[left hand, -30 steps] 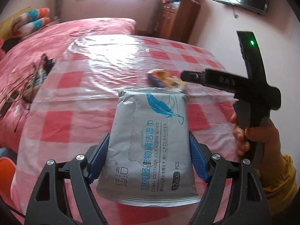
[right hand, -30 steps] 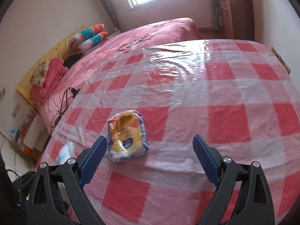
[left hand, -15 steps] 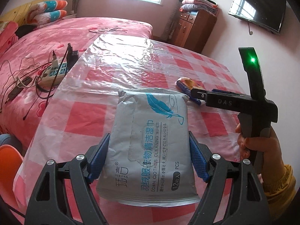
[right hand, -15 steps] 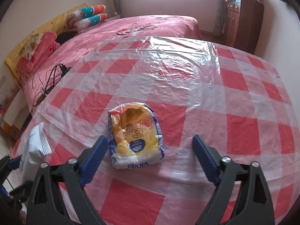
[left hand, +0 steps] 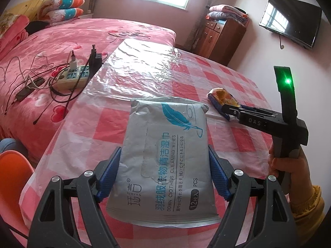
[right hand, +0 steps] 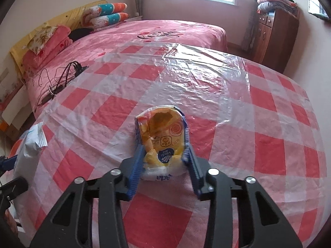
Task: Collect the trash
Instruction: 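Grasp the yellow snack bag with the right tool while left tool holds the wipes, then carry the wipes pack and yellow bag over the orange bucket with both tools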
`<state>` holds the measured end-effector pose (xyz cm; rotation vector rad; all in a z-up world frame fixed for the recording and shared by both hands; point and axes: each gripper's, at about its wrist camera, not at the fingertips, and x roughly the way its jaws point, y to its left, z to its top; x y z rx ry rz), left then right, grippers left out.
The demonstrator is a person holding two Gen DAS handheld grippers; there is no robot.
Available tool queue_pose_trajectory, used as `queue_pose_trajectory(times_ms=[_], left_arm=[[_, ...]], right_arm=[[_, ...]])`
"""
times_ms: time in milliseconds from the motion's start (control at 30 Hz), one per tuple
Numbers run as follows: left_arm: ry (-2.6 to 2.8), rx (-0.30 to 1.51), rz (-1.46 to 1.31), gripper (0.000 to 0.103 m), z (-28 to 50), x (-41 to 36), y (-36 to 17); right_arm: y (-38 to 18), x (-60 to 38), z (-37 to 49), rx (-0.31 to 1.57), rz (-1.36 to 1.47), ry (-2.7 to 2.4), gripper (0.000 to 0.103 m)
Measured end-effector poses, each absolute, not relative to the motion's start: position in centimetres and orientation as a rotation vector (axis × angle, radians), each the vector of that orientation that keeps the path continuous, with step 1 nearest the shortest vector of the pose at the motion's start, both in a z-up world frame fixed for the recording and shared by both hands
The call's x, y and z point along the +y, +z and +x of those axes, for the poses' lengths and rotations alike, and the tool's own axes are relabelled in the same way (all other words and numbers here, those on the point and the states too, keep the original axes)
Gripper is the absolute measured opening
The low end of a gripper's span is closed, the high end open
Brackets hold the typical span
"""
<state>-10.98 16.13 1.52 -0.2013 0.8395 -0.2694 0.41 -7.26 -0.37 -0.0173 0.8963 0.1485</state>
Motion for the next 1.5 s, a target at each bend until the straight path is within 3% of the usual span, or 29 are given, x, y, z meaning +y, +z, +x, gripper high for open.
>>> queue_pose_trajectory(times_ms=[133, 533, 1033, 1500], left_arm=[[-0.264, 0.835, -0.215, 0.079, -11.4, 16.9, 1.6], [-0.254, 0.814, -0.251, 0.079, -12.4, 18.7, 1.9], [-0.230, 0.770, -0.301, 0.079, -13.8, 21.5, 2.2], [0.000, 0.709, -0.383, 0.079, -18.0, 31.4, 2.4]], right_arm=[[-0.2, -7.5, -0.1, 0.885, 0.001, 0.149, 0.029], [0.5, -6.9, -2.3, 0.839, 0.022, 0.160, 0.021], [4.4, -3.5, -4.8, 0.785, 0.100, 0.278, 0.019], [6.4, 11.6, -6.0, 0.850, 0.097, 0.699, 0.019]])
